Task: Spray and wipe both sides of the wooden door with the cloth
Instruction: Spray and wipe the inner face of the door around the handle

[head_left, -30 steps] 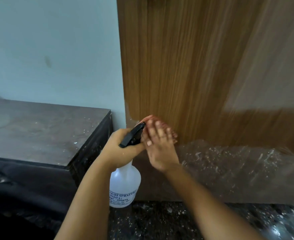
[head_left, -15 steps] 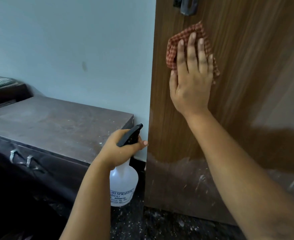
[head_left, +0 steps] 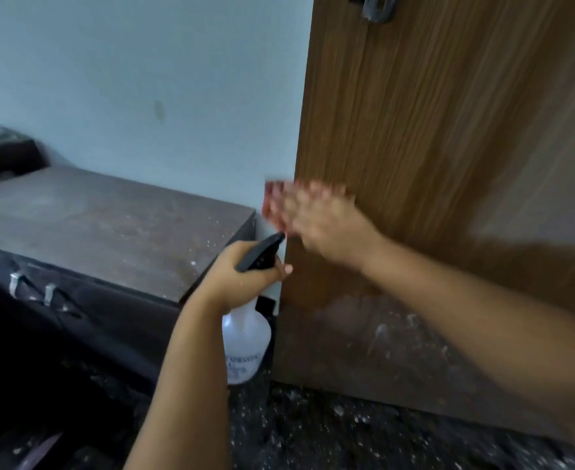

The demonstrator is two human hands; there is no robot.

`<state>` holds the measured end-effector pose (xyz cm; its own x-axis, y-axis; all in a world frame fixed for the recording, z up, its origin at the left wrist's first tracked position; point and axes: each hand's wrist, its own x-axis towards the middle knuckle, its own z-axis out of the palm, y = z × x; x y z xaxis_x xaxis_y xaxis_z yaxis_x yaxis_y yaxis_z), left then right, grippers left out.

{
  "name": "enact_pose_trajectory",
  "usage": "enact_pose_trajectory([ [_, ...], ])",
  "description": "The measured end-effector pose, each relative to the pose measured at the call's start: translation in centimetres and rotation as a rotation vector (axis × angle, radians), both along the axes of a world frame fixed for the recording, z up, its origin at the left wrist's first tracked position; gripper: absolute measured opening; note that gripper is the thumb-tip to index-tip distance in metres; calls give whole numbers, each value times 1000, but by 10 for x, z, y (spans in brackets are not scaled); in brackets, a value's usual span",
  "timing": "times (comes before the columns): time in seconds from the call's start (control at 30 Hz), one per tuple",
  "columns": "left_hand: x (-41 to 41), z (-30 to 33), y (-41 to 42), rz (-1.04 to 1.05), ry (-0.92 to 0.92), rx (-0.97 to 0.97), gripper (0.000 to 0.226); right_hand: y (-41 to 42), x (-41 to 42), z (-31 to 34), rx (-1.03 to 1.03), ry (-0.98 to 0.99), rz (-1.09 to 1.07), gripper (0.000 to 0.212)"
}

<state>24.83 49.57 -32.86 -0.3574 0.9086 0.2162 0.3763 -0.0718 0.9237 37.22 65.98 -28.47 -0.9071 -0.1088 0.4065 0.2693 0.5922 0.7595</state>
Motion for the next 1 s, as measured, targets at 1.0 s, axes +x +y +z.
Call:
enact_pose_trajectory([
  [1.0,93,-103,66,-270,48,-314,31,47,166,-179,-936,1439,-273,62],
])
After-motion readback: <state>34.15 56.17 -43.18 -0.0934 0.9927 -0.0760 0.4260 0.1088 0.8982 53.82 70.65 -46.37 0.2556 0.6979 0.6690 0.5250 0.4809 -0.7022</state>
